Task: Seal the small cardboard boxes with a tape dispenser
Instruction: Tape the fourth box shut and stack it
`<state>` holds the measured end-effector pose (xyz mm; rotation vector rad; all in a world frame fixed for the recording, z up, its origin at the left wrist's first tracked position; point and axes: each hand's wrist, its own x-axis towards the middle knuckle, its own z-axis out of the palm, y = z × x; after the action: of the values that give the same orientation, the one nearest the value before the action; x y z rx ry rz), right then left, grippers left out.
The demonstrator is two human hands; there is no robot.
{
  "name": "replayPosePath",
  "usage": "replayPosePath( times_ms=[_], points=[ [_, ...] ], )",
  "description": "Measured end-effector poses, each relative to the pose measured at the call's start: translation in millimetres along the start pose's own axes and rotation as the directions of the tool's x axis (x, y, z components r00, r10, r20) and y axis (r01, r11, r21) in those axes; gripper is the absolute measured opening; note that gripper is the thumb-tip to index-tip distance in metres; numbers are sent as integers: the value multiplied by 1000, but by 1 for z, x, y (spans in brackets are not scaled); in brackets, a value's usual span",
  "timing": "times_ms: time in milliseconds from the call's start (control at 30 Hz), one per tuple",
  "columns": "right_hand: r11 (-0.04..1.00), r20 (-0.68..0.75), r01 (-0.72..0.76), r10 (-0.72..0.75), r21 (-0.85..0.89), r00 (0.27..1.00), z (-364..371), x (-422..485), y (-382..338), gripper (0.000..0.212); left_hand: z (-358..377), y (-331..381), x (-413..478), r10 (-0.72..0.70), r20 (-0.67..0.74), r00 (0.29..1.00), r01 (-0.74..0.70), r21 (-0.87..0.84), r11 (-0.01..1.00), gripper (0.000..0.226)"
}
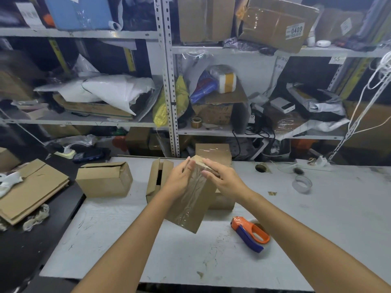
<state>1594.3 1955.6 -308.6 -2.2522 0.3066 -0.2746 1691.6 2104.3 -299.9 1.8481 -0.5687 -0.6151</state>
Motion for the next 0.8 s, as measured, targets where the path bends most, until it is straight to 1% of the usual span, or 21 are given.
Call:
replayPosePath(
  times_ms=[33, 67, 133, 200, 233, 300, 333, 400, 467, 500, 600, 700, 767, 800],
  points=[
    [999, -1, -24, 24, 29, 1000, 1, -3, 1, 52, -1, 4, -4, -20, 0, 1000, 20, -22, 1000, 48],
    [996, -7, -58, 58, 69, 998, 2, -7, 2, 50, -2, 5, -6, -30, 3, 1000, 30, -44, 999, 48],
    [973, -45, -138, 148, 183, 988, 3, -15, 8, 46, -3, 1, -8, -45, 14, 999, 45, -32, 998, 58],
    [936, -123, -214, 257, 281, 959, 1, -23, 17, 42, -4, -14, -8, -41, -3, 999, 41, 33, 999, 62],
    [912, -157, -253, 316, 323, 936, -2, -27, 23, 41, -5, -24, -9, -51, -33, 998, 53, 57, 997, 61],
    [847, -216, -328, 444, 418, 870, -9, -36, 33, 40, -7, -44, -12, -89, -84, 992, 93, 40, 995, 61],
    [811, -239, -353, 500, 466, 832, -11, -41, 38, 40, -7, -50, -15, -118, -81, 990, 119, 6, 993, 64],
    [761, -268, -383, 574, 524, 774, -10, -50, 44, 31, -2, -60, -19, -172, 4, 985, 172, -65, 983, 67],
    [738, -274, -395, 604, 547, 749, -2, -57, 48, 26, 10, -65, -23, -191, 124, 974, 207, -131, 970, 60],
    [734, -274, -396, 608, 552, 745, 3, -61, 50, 25, 16, -68, -24, -196, 156, 968, 222, -165, 961, 54],
    [739, -273, -414, 612, 532, 742, 13, -70, 49, 22, 26, -76, -25, -194, 151, 969, 222, -201, 954, 41],
    [762, -237, -431, 588, 484, 773, 17, -79, 55, 25, 25, -82, -27, -208, 140, 968, 233, -201, 952, 36],
    [788, -208, -444, 563, 426, 800, 21, -82, 63, 34, 24, -85, -32, -223, 130, 966, 246, -200, 948, 36],
    [793, -184, -457, 559, 402, 808, 22, -83, 67, 44, 24, -87, -35, -232, 121, 965, 253, -204, 946, 39]
  ],
)
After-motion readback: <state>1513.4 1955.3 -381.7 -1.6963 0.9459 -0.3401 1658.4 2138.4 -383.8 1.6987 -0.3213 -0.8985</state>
